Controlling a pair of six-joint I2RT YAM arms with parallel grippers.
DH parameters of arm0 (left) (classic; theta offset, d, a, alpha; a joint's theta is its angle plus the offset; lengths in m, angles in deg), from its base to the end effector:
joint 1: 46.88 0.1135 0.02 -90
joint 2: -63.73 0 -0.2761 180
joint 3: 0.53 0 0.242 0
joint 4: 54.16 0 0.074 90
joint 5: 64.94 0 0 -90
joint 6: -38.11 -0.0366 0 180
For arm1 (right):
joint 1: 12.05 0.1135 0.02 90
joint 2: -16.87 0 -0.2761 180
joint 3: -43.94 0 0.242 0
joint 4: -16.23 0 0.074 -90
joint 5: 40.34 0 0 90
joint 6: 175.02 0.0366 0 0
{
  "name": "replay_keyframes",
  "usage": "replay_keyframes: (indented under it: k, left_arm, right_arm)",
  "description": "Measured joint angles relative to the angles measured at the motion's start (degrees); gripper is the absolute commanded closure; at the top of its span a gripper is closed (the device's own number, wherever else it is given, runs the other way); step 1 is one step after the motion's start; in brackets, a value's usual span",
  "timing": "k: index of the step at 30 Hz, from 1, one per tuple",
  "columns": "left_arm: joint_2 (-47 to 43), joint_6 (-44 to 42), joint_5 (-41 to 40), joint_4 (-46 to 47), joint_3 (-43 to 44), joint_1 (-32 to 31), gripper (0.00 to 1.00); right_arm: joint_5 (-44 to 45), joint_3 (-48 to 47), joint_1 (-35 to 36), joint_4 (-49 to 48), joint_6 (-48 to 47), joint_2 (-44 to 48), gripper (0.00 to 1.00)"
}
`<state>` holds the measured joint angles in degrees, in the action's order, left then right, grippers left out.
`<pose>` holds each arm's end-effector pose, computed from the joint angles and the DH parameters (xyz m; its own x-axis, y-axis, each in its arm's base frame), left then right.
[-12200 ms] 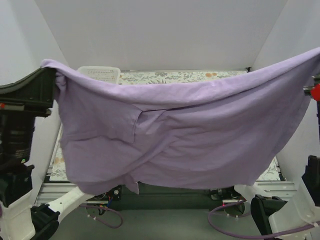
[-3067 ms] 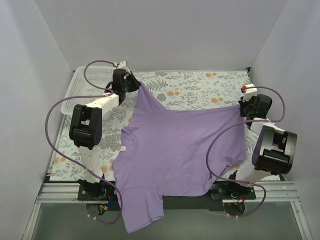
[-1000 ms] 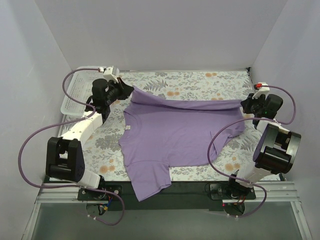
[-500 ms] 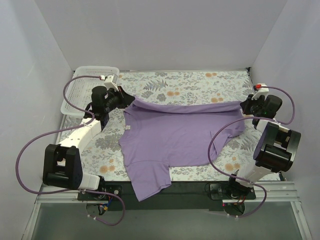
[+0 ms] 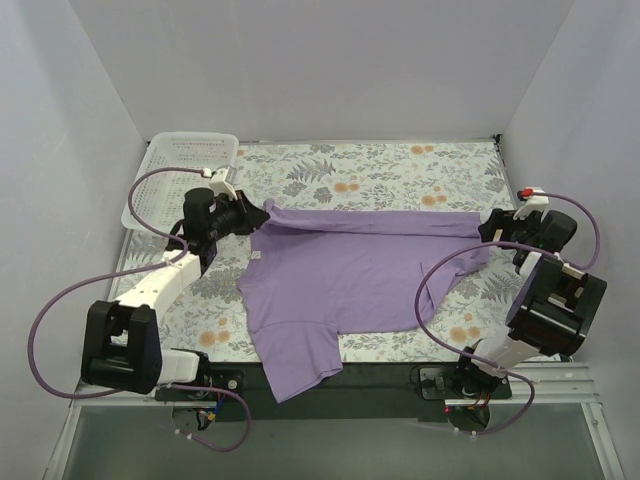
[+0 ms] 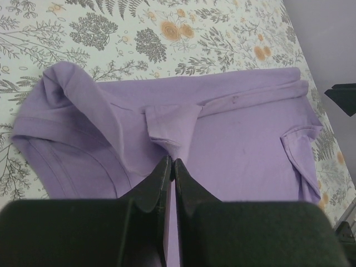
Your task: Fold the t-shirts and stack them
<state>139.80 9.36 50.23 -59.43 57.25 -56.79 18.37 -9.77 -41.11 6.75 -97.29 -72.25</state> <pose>0.2746 -0.0638 0.2627 -0.6626 -0.6897 -0.2919 -0.0856 0.4569 -0.8854 0.2782 -0.1328 0.2033 -0.3749 0.0006 -0.9270 -0.0746 0.9967 0.0308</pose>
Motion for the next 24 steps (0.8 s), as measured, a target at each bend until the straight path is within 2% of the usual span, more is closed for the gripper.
replay_keyframes:
  k: [5,15,24]
  left_arm:
    - [-1.73,0.22,0.96,-0.52,-2.05,0.00,1.00]
    - [-4.00,0.31,1.25,-2.64,-3.98,0.00,1.00]
    - [-4.22,0.61,1.16,-5.84,-4.52,-0.42,1.00]
  right_arm:
    - [-2.14,0.92,-1.86,1.57,-1.18,2.47,0.08]
    - [-14.82,0.76,-4.46,11.69,-8.17,4.04,0.08]
    - [-19.37,0.13,-5.49,16.68,-10.91,4.02,0.07]
